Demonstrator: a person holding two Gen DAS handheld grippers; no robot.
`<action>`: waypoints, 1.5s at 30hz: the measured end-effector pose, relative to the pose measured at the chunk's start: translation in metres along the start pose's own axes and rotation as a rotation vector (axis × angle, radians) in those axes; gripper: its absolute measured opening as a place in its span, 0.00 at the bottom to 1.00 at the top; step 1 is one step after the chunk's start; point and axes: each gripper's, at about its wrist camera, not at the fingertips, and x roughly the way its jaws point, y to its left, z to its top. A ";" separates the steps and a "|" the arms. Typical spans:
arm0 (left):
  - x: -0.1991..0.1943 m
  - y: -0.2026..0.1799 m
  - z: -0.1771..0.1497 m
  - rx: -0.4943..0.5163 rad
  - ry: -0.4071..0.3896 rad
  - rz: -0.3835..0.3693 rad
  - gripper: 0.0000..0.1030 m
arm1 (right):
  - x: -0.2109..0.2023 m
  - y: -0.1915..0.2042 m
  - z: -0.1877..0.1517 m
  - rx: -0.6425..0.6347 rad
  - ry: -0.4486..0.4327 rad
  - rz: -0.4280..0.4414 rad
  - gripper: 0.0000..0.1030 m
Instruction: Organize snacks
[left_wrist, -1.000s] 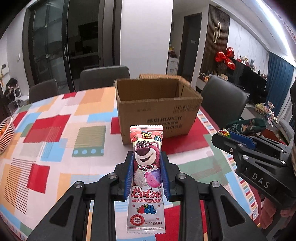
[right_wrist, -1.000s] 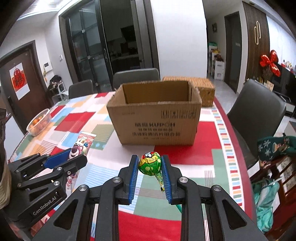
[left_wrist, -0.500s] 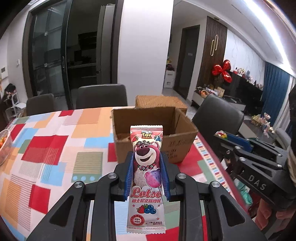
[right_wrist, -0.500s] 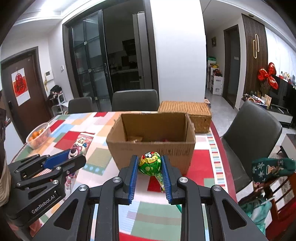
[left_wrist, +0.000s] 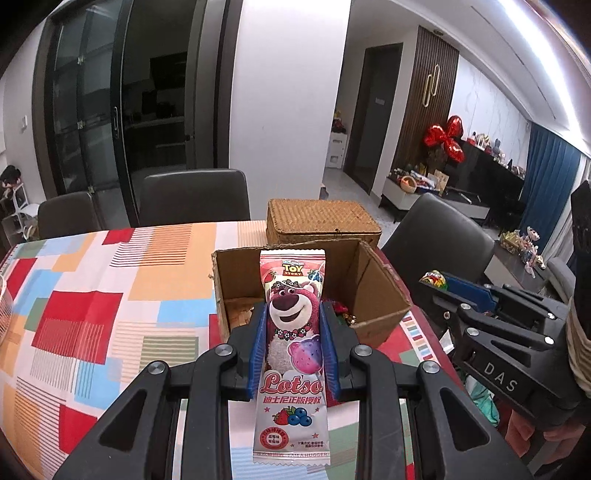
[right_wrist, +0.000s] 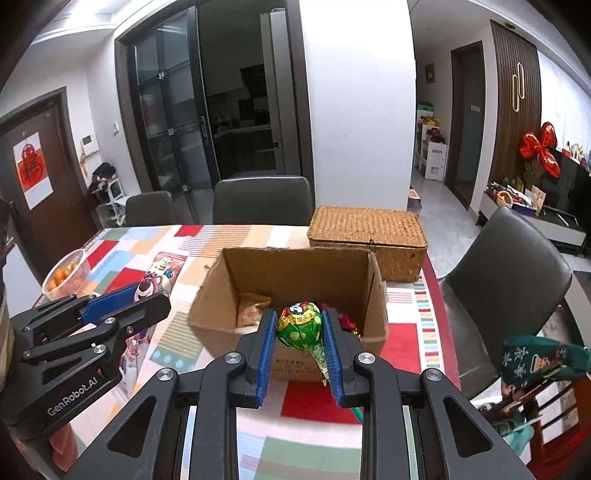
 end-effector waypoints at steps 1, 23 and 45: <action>0.006 0.001 0.003 0.001 0.004 0.002 0.27 | 0.004 0.000 0.003 -0.006 0.002 -0.001 0.26; 0.052 0.005 0.010 0.086 -0.021 0.209 0.61 | 0.075 -0.020 0.028 -0.033 0.053 -0.118 0.57; -0.089 -0.016 -0.083 0.064 -0.159 0.234 0.92 | -0.065 0.006 -0.066 -0.036 -0.124 -0.142 0.81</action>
